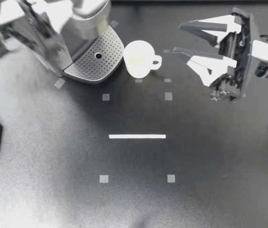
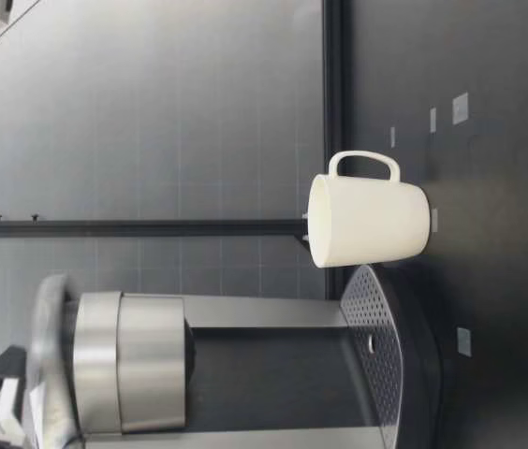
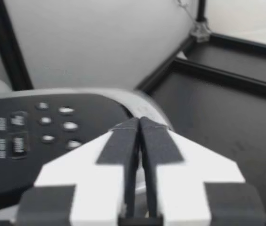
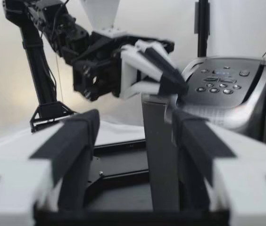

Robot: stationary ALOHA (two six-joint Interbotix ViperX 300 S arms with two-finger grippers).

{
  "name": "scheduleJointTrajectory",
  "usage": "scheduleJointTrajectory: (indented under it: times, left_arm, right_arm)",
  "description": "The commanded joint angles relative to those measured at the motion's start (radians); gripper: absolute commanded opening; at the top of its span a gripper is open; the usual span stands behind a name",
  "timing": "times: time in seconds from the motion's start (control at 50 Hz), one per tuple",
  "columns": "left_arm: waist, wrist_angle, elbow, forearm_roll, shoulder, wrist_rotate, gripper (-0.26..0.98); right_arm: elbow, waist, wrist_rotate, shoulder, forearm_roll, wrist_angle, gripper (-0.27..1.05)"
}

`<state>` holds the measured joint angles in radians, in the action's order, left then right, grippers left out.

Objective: Place the coffee capsule inside the capsule container, then place the cup onto the center of the cup tray.

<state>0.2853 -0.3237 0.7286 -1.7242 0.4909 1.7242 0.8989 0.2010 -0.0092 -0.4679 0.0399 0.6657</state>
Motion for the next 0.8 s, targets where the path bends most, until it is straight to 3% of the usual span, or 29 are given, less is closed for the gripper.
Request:
scheduleJointTrajectory:
  times: [0.0,0.16,0.3,0.44,0.6,0.78]
  left_arm:
    - [0.0,-0.006,-0.029,0.006,-0.003,0.003,0.11]
    - [-0.032,-0.018,-0.078,0.008,-0.009,-0.018,0.11]
    - [-0.048,-0.098,-0.135,0.011,-0.014,-0.114,0.11]
    - [-0.058,-0.221,-0.192,0.089,-0.031,-0.275,0.11]
    - [-0.126,-0.453,-0.282,0.388,-0.061,-0.666,0.11]
    - [-0.233,-0.759,-0.474,0.752,-0.075,-1.072,0.11]
  right_arm:
    - [-0.012,-0.005,0.0,-0.021,0.002,-0.005,0.6]
    - [-0.037,0.023,-0.003,-0.028,0.002,-0.103,0.6]
    - [-0.12,0.097,-0.034,-0.04,-0.017,-0.397,0.6]
    - [-0.235,0.137,-0.114,-0.028,-0.041,-0.713,0.6]
    - [-0.321,0.193,-0.201,0.005,-0.043,-0.943,0.6]
    - [-0.423,0.225,-0.311,0.107,-0.041,-1.218,0.6]
